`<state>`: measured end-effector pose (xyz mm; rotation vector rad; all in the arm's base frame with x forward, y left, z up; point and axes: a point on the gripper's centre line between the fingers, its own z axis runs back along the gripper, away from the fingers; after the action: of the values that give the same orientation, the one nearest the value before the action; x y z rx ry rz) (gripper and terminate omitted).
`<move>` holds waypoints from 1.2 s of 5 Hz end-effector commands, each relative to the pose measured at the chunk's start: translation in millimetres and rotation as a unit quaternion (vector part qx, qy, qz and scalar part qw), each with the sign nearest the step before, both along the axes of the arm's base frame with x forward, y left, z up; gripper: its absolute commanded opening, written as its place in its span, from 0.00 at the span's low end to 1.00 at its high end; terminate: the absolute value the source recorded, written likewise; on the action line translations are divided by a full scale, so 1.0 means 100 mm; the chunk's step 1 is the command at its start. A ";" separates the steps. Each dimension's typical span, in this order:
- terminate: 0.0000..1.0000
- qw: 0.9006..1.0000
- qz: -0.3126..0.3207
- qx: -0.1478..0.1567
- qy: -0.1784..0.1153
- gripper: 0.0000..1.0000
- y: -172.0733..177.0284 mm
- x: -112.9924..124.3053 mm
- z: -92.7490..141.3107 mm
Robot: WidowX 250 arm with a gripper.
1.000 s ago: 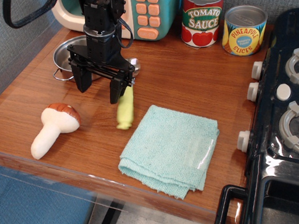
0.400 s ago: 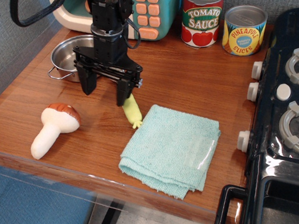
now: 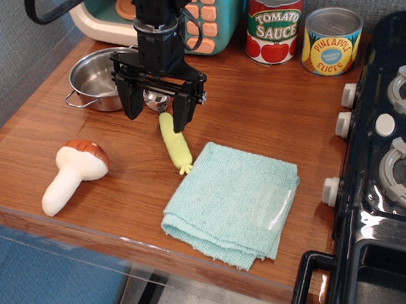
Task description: Pick up the spoon and place it on the blue cloth
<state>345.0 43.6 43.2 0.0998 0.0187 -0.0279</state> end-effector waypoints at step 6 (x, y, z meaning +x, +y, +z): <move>0.00 0.993 0.094 0.017 -0.075 0.00 0.07 0.07 -0.13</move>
<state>348.3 41.1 10.3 0.1234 -0.0728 0.1496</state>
